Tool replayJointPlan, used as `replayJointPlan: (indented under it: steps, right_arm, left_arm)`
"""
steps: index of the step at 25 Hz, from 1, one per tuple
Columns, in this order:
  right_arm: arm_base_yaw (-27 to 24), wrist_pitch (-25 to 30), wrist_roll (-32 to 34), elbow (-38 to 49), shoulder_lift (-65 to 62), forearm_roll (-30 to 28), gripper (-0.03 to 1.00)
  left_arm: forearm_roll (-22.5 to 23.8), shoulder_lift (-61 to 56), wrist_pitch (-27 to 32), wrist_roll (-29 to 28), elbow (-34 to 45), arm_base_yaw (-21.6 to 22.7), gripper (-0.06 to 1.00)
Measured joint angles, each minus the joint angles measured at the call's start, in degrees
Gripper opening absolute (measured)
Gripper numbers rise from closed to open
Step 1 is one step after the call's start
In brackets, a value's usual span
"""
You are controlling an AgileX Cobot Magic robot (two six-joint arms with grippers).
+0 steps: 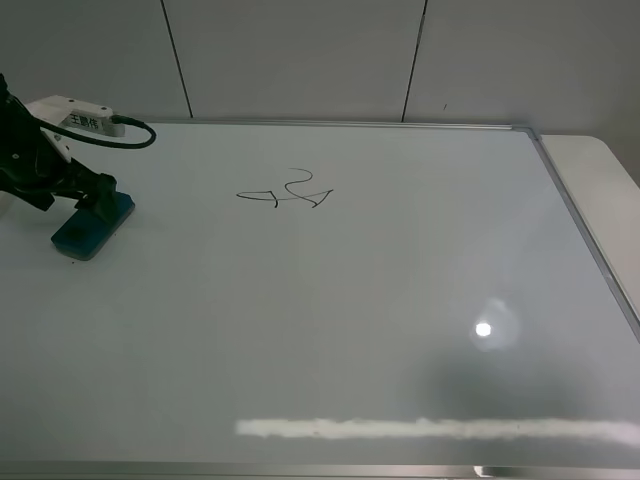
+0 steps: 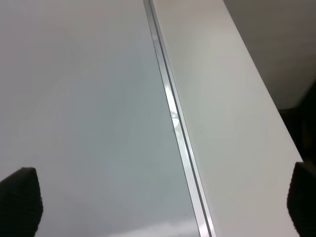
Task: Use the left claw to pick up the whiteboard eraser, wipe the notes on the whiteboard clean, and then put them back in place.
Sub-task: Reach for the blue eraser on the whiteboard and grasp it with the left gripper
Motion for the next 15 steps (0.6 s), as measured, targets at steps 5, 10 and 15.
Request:
replayJointPlan:
  steps: [5,10,15]
  right_arm:
    - [0.0,0.0,0.0,0.0,0.0,0.0,0.99]
    - [0.0,0.0,0.0,0.0,0.0,0.0,0.99]
    - [0.0,0.0,0.0,0.0,0.0,0.0,0.99]
  left_arm:
    - [0.8,1.0,-0.4,-0.3,0.0,0.0,0.99]
    - [2.4,1.1,-1.0,-1.3,0.0,0.0,0.99]
    - [3.3,1.3,-1.5,-1.7,0.0,0.0,0.99]
